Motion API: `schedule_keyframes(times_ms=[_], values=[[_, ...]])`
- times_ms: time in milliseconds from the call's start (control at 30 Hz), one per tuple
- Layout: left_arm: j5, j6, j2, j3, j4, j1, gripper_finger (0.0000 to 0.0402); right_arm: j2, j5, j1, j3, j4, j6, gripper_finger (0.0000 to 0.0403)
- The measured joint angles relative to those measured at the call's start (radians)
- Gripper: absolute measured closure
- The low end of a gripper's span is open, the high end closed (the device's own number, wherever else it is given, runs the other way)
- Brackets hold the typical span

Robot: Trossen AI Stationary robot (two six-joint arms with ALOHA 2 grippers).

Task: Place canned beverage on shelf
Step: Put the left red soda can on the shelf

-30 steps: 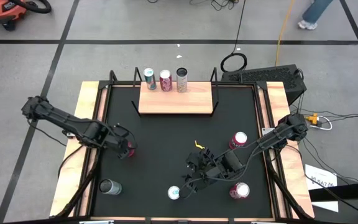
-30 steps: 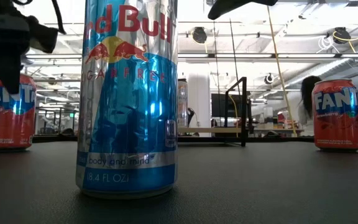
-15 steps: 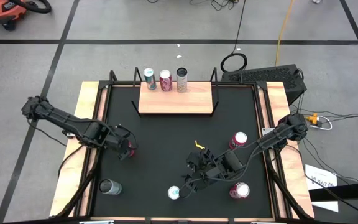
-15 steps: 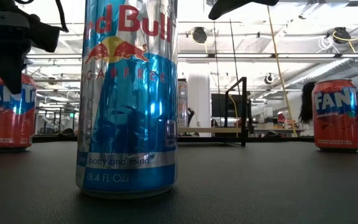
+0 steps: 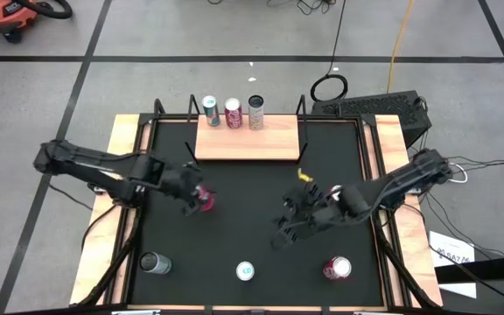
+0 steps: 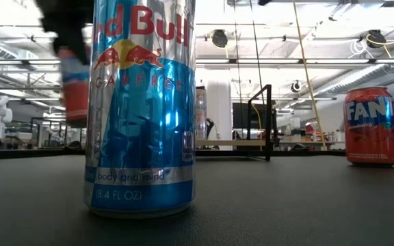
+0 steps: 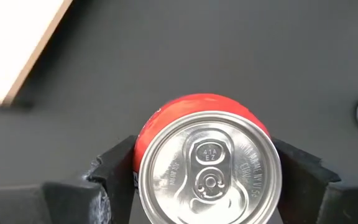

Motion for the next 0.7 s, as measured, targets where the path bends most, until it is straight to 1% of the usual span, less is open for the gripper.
schedule_keyframes(times_ms=[133,200,300,400,533,700], values=[[0.06,0.129,0.161,0.065,0.117,0.074,0.0124,-0.052,0.027,-0.041,0.0,-0.087,-0.055,0.0088],[0.072,0.182,0.254,0.119,0.147,0.1,0.0124,-0.068,0.027,-0.066,0.0,-0.105,-0.114,0.0088],[0.082,0.247,0.388,0.224,0.142,0.131,0.0124,-0.079,0.023,-0.109,0.0,-0.128,-0.203,0.0088],[0.087,0.288,0.496,0.325,0.12,0.149,0.0124,-0.086,0.009,-0.157,0.0,-0.18,-0.256,0.0088],[0.092,0.308,0.586,0.416,0.121,0.155,0.0123,-0.104,-0.056,-0.218,0.0,-0.244,-0.342,0.0088],[0.101,0.306,0.644,0.45,0.119,0.154,0.0123,-0.146,-0.063,-0.251,0.0,-0.244,-0.453,0.0088]])
